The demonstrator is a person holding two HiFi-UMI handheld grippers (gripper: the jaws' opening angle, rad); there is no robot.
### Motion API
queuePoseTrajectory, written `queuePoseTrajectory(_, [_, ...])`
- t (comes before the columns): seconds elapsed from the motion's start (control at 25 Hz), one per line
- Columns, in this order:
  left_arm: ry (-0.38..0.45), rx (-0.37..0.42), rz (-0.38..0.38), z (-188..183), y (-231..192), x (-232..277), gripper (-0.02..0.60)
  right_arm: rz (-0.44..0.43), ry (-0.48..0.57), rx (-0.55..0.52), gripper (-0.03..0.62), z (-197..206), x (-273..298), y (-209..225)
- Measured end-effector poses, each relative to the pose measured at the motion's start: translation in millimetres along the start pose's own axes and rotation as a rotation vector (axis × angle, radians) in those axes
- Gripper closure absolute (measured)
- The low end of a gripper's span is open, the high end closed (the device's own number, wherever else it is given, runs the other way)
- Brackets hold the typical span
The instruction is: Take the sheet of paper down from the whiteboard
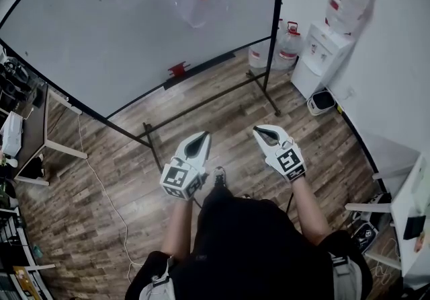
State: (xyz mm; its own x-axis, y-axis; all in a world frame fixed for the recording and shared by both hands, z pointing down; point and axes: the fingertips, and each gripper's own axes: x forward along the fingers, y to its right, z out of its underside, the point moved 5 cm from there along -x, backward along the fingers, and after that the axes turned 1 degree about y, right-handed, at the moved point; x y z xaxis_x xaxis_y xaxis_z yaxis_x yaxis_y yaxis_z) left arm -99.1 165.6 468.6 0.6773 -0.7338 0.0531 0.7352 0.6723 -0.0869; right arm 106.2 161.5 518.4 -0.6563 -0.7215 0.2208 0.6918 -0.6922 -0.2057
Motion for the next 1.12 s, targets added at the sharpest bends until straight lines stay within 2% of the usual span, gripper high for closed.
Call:
queuePoseTrajectory(0.48, [0.01, -0.004, -0.001, -2.1, -11.9, 12.6, 0.572, 0.003, -0.017, -0.01, 0.589, 3.1, 9.9, 12.4])
queuePoseTrajectory(0.8, [0.014, -0.031, -0.017, -5.2, -50.1, 27.5, 0.572, -0.009, -0.034, -0.018, 0.589, -0.9, 42.7, 20.3])
queuePoseTrajectory(1.12, [0.025, -0.045, 0.0, -10.4, -82.7, 62.3, 0.571, -0.005, -0.056, -0.021, 0.589, -2.3, 76.1, 49.4])
